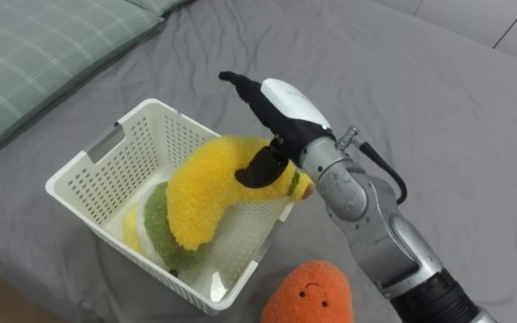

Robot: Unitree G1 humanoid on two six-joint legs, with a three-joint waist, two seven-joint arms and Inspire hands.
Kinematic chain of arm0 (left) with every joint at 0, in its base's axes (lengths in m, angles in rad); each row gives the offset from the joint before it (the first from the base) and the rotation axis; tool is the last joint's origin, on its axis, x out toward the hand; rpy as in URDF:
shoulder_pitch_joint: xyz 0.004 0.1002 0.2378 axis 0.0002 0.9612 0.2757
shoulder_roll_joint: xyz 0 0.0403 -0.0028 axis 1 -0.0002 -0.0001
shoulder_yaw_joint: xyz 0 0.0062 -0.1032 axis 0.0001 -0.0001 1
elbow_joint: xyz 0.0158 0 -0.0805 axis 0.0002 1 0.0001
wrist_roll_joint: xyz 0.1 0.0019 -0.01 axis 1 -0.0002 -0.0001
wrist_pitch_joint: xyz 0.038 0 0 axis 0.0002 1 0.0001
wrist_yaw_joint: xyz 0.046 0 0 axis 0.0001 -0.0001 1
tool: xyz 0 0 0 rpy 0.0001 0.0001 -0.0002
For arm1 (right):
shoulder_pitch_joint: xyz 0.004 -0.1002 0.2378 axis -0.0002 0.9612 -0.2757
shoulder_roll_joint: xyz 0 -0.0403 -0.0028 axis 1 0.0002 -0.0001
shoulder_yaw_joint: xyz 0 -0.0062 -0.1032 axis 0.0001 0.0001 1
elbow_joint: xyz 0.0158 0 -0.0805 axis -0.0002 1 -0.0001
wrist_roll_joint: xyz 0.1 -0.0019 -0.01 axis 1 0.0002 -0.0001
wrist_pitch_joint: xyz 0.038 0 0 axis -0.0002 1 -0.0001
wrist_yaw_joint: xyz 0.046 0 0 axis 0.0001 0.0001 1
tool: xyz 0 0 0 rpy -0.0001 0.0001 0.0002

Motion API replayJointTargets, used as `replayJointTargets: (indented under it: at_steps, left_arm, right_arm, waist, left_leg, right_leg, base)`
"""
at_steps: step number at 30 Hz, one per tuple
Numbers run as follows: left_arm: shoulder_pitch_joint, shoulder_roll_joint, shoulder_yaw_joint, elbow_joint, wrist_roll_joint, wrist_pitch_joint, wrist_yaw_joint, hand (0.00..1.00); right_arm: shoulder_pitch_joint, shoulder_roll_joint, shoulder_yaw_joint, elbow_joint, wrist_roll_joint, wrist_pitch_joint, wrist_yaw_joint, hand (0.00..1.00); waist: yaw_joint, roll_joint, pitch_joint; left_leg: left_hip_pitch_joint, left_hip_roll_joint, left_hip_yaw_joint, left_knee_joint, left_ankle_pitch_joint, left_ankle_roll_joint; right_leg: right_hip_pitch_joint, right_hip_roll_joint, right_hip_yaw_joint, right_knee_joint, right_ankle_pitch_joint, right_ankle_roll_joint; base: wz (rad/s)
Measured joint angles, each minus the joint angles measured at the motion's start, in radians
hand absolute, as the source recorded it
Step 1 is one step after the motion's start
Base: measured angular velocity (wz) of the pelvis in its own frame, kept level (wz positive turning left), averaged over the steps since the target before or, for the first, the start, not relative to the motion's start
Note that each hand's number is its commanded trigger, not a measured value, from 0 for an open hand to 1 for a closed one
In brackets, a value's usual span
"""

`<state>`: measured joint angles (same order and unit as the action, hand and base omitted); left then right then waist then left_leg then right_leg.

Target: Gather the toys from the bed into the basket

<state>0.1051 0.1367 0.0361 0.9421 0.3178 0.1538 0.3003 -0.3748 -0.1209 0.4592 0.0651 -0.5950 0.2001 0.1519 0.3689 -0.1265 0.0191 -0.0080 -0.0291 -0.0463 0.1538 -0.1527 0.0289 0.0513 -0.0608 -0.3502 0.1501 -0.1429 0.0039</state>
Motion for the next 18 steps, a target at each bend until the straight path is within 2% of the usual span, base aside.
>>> replayJointTargets:
  at_steps: [6, 7, 8, 14, 18]
  left_arm:
    - [-0.004, 0.000, 0.001, -0.001, 0.000, 0.000, -0.002, 0.00]
    - [-0.006, 0.000, 0.001, -0.001, 0.000, 0.000, -0.003, 0.00]
    - [-0.006, 0.000, 0.002, -0.001, 0.000, 0.000, -0.004, 0.00]
    - [-0.007, -0.001, 0.008, -0.001, 0.000, -0.002, -0.009, 0.00]
    - [-0.005, -0.002, 0.029, -0.001, 0.000, -0.003, -0.007, 0.00]
  right_arm:
    - [0.000, -0.006, 0.000, 0.001, 0.000, -0.001, -0.008, 0.00]
    - [0.000, -0.006, 0.000, 0.001, 0.000, -0.001, -0.008, 0.00]
    - [0.000, -0.007, 0.000, 0.001, 0.000, -0.001, -0.008, 0.00]
    - [0.000, -0.007, -0.009, 0.001, 0.001, -0.003, -0.009, 0.00]
    - [-0.003, -0.008, -0.060, 0.001, 0.009, -0.008, -0.009, 0.00]
  waist:
    - [-0.003, 0.002, 0.0012]
    - [-0.003, 0.005, 0.0037]
    - [-0.003, 0.000, 0.0000]
    - [-0.003, -0.001, -0.0009]
    - [-0.015, -0.002, -0.0015]
  left_leg:
    - [0.000, 0.000, 0.000, 0.000, 0.000, 0.000]
    - [-0.001, 0.000, 0.000, 0.000, 0.000, 0.000]
    - [0.000, 0.000, 0.001, 0.000, 0.000, 0.000]
    - [0.004, 0.003, 0.009, -0.002, 0.000, 0.000]
    - [0.002, 0.007, 0.007, 0.001, 0.000, 0.001]
  right_leg:
    - [0.000, 0.000, 0.001, 0.000, 0.000, 0.000]
    - [0.000, 0.000, 0.002, 0.000, 0.000, 0.000]
    - [0.000, 0.000, 0.005, 0.000, 0.000, 0.000]
    - [-0.001, 0.001, 0.017, 0.000, 0.000, 0.000]
    - [-0.001, -0.001, 0.014, 0.000, 0.000, 0.000]
  base:
    - [0.00]
    - [0.00]
    - [0.00]
    - [-0.03]
    - [0.00]
